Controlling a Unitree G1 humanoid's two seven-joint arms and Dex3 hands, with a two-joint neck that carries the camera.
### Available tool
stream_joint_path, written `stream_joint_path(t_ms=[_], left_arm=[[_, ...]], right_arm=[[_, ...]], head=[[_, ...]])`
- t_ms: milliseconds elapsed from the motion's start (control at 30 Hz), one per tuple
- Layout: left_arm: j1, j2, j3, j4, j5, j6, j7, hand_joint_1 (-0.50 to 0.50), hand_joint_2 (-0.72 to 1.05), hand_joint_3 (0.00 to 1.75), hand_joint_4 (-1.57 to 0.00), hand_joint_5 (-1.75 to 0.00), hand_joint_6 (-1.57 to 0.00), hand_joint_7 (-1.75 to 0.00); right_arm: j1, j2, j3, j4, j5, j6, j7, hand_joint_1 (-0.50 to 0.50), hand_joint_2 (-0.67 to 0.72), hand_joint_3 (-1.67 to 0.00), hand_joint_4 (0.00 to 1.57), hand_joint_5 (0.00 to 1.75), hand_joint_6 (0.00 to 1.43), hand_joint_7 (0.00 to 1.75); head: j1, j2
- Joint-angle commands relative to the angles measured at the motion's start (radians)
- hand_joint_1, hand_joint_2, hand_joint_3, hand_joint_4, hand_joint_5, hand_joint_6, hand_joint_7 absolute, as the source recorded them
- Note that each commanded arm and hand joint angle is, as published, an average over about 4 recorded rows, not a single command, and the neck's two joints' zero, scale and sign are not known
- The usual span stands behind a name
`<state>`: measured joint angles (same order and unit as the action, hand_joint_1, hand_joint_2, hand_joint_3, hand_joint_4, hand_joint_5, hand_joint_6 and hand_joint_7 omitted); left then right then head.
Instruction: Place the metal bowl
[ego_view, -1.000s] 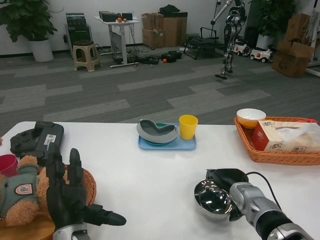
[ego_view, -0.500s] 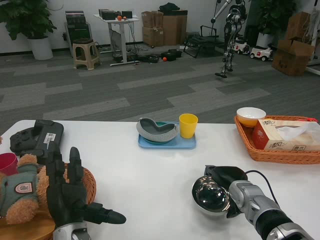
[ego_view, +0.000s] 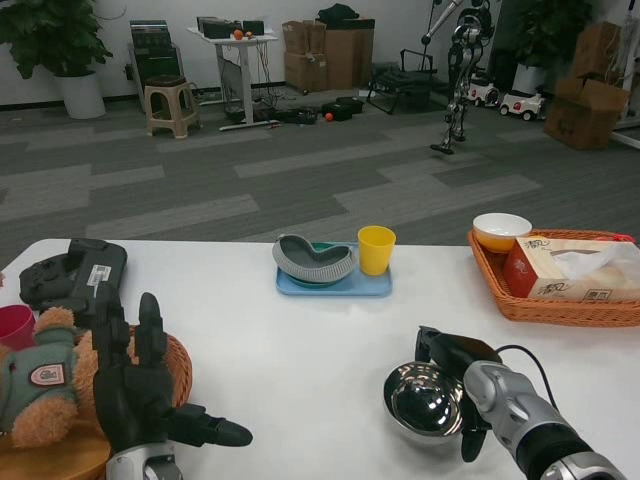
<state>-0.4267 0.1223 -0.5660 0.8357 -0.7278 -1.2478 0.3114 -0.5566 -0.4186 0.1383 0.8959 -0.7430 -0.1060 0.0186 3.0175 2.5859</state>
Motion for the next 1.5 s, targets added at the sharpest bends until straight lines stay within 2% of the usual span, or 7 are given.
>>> stream_joint_path(t_ms=[33,233,400,533,800,1033,1500], left_arm=[[0.001,0.003,-0.001,0.008,-0.005,-0.004,0.002,-0.46,-0.72,0.00,-0.37,0.00,0.00,0.00],[0.001,0.003,-0.003,0.007,-0.005,-0.004,0.002,-0.46,-0.72,0.00,-0.37,0.00,0.00,0.00],[0.001,0.003,-0.003,0.006,-0.004,-0.004,0.002,-0.46,-0.72,0.00,-0.37,0.00,0.00,0.00],[0.000,0.003,-0.003,0.006,-0.004,-0.004,0.002,-0.46,-0.72,0.00,-0.37,0.00,0.00,0.00],[-0.001,0.003,-0.005,0.006,-0.004,-0.004,0.002,-0.46,-0.72,0.00,-0.37,0.00,0.00,0.00],[-0.001,0.003,-0.003,0.003,-0.004,-0.004,0.002,-0.46,-0.72,0.00,-0.36,0.00,0.00,0.00],[-0.007,0.014,0.001,-0.004,-0.003,-0.004,-0.003,-0.46,-0.72,0.00,-0.34,0.00,0.00,0.00]], right_arm=[[0.015,-0.013,-0.019,0.017,0.039,0.019,0.022,-0.35,0.46,-0.28,0.13,1.53,0.00,1.75],[0.029,-0.012,-0.068,0.003,0.123,0.004,0.038,-0.40,0.52,-0.12,0.10,1.41,0.00,1.71],[0.041,-0.020,-0.092,-0.051,0.225,0.004,0.093,-0.42,0.66,-0.06,0.00,0.48,0.00,1.50],[0.042,-0.029,-0.108,-0.059,0.358,0.010,0.150,-0.44,0.66,-0.04,0.00,0.00,0.00,0.87],[0.082,-0.036,-0.158,-0.111,0.774,-0.117,0.175,-0.46,0.72,0.00,0.00,0.00,0.00,0.26],[0.148,-0.045,-0.149,-0.280,1.168,-0.324,0.108,-0.46,0.66,0.00,0.00,0.00,0.00,0.19],[0.218,-0.060,-0.065,-0.543,1.278,-0.625,-0.174,-0.42,0.72,0.00,0.00,0.00,0.00,0.14]], head=[[0.000,-0.004],[0.002,-0.009],[0.002,-0.010],[0.003,-0.009],[0.004,-0.001],[0.002,0.018],[0.018,0.064]])
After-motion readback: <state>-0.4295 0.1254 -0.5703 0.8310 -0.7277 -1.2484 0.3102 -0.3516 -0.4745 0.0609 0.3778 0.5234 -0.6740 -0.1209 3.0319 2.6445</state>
